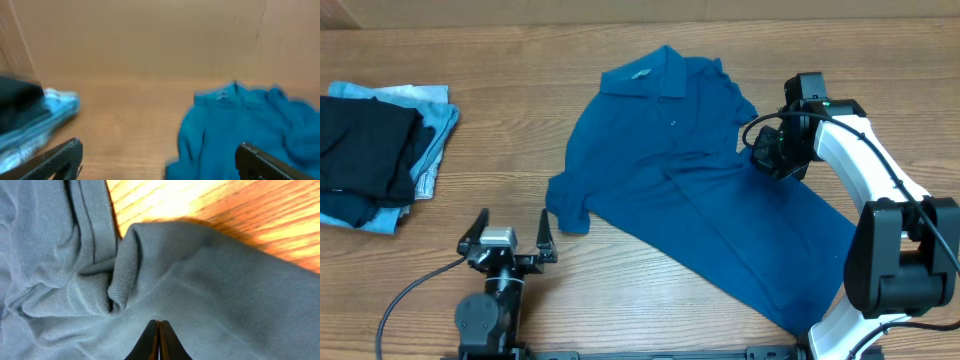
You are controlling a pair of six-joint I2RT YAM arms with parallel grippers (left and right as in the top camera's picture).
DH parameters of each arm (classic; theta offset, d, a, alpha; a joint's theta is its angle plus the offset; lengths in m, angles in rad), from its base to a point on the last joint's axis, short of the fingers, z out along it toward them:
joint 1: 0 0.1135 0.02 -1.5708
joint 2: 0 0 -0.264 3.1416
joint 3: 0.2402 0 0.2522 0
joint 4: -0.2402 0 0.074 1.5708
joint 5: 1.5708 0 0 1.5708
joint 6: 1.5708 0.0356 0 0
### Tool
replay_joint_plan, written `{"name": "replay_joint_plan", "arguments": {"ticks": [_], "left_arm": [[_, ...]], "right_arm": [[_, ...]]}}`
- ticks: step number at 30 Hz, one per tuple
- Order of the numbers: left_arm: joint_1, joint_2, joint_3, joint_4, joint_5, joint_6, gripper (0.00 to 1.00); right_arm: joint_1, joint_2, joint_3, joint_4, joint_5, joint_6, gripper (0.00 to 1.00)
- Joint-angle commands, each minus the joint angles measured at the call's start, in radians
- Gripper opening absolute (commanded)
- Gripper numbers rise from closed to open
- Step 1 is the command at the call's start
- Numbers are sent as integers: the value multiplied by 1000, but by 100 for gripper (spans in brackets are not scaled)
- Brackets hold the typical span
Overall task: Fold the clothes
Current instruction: 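Grasp the shirt's left edge with the left gripper, right edge with right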
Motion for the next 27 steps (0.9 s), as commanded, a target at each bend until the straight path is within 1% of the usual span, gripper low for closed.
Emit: {"name": "replay_joint_plan", "arguments": {"ticks": [1, 2, 3, 4, 5, 6, 7, 9, 10, 11, 13, 14, 15, 17, 18, 19, 21, 23, 25, 27], "left_arm": [[-6, -10, -3, 80, -20, 41, 100], [-6, -10, -3, 58, -21, 45, 100], [-5, -10, -3, 116, -43, 66, 100], [-5, -10, 2, 192, 53, 67, 100], [-5, -10, 19, 205, 137, 66, 100], [-5, -4, 70, 159, 188, 66, 100], [-6, 14, 133, 94, 194, 68, 100], [-6, 109, 309, -71, 195, 108, 100], [-6, 211, 431, -158, 199, 134, 100], [-6, 362, 581, -264, 230, 161, 100], [-7, 615, 802, -430, 278, 160, 100], [-8, 740, 910, -531, 309, 160, 100], [-8, 898, 1031, -664, 330, 160, 100], [-7, 1229, 1243, -933, 323, 162, 100], [-6, 1344, 1290, -992, 324, 189, 100], [-6, 1428, 1307, -1014, 327, 212, 100], [-2, 1619, 1308, -995, 388, 204, 100], [15, 1745, 1313, -992, 409, 203, 100], [35, 1791, 1313, -1001, 406, 201, 100], [65, 1797, 1313, -995, 304, 196, 98]], "right_arm": [[4, -3, 0, 7, -17, -2, 4], [4, -3, 0, 10, -17, -2, 4], [4, -3, 0, 10, -18, -2, 4], [4, -3, 0, 5, -18, -3, 4], [4, -3, 0, -6, -17, -7, 4], [4, -3, 1, -17, -18, -33, 4], [4, -3, 3, -28, -18, -45, 4], [4, -3, 11, -40, -18, -51, 4], [4, -3, 19, -44, -18, -51, 4], [4, -3, 23, -43, -22, -51, 4], [4, -3, 23, -42, -22, -51, 4], [4, -3, 23, -39, -21, -51, 4], [4, -3, 23, -38, -21, -51, 4], [4, -3, 23, -39, -16, -51, 4], [4, -3, 23, -39, -16, -52, 4], [4, -3, 23, -38, -16, -52, 4], [4, -3, 23, -39, 3, -52, 4], [4, -3, 23, -38, 17, -52, 5], [4, -3, 23, -39, 17, -52, 8], [4, -3, 22, -38, 17, -52, 9]]}}
